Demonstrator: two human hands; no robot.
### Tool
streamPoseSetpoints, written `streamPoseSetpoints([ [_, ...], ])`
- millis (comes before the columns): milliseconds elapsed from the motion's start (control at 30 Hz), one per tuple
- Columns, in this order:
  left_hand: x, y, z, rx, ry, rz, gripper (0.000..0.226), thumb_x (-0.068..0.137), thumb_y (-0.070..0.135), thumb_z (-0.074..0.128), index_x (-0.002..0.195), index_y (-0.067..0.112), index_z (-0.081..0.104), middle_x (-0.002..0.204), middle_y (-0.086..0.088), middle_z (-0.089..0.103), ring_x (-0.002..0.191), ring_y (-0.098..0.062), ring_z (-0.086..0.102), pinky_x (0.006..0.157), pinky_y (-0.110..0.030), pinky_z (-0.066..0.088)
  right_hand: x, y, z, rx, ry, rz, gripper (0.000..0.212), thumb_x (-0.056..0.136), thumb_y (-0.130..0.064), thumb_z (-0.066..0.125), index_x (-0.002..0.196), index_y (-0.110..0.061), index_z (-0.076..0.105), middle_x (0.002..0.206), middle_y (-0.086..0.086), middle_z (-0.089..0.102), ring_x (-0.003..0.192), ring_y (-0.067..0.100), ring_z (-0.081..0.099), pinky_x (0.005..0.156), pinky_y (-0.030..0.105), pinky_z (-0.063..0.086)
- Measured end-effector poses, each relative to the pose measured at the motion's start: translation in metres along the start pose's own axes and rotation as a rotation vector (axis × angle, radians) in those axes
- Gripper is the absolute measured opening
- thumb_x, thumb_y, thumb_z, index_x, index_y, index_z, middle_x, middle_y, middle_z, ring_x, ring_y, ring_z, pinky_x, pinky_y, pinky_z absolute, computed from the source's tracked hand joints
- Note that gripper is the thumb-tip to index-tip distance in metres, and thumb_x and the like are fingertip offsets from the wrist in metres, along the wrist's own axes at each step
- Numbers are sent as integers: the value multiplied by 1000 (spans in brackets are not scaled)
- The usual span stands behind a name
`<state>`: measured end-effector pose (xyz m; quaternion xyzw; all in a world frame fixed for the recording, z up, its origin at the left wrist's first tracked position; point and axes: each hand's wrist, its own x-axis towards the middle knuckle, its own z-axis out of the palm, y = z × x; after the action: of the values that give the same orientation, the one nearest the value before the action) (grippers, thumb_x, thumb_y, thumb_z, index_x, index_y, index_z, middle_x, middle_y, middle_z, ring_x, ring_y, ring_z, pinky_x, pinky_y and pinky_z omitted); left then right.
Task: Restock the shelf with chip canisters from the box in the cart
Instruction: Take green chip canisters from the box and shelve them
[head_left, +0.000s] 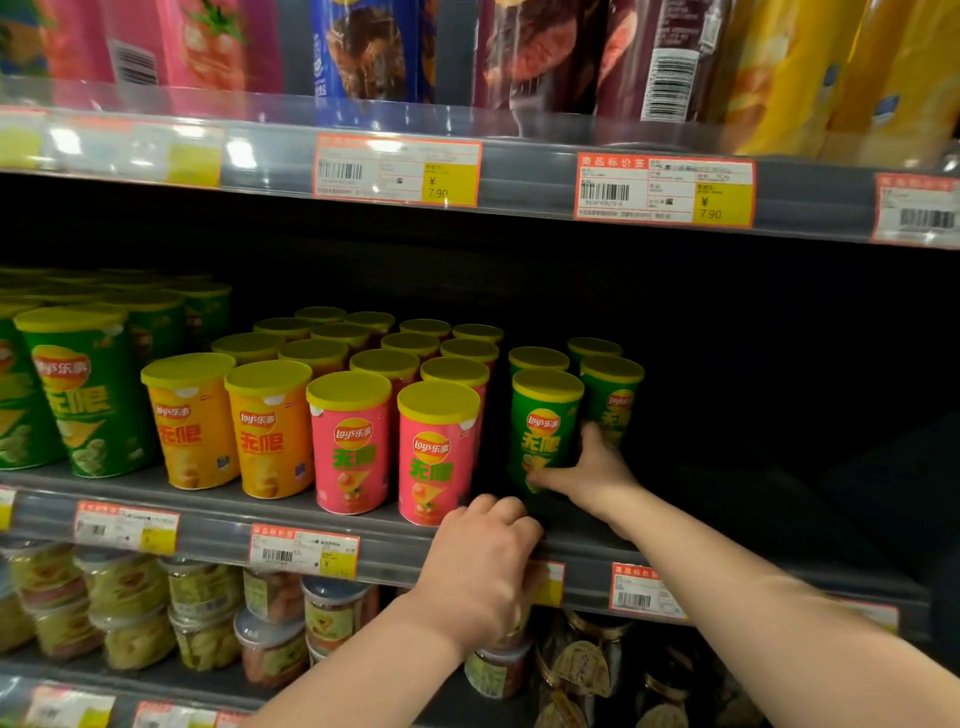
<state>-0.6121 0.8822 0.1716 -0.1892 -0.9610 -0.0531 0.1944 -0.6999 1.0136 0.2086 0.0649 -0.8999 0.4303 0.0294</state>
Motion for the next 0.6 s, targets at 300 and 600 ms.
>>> streamPoseSetpoints([
  [300, -1, -3, 7, 20, 23, 47, 34, 55, 50, 56, 77, 28, 71, 74, 11, 60, 62, -12, 59, 48, -21, 46, 3, 0, 6, -22, 22, 24, 69, 74, -20, 79, 130, -13, 39, 135, 10, 49, 123, 26, 47, 91, 31, 40],
  [600, -3, -3, 5, 16, 42, 53, 31, 54, 45, 65, 78, 26, 70, 76, 8, 62, 64, -15, 60, 51, -23, 48, -4, -7, 8, -106, 68, 92, 60, 78, -26, 76, 127, -11, 45, 130, 10, 53, 118, 26, 51, 84, 27, 40],
])
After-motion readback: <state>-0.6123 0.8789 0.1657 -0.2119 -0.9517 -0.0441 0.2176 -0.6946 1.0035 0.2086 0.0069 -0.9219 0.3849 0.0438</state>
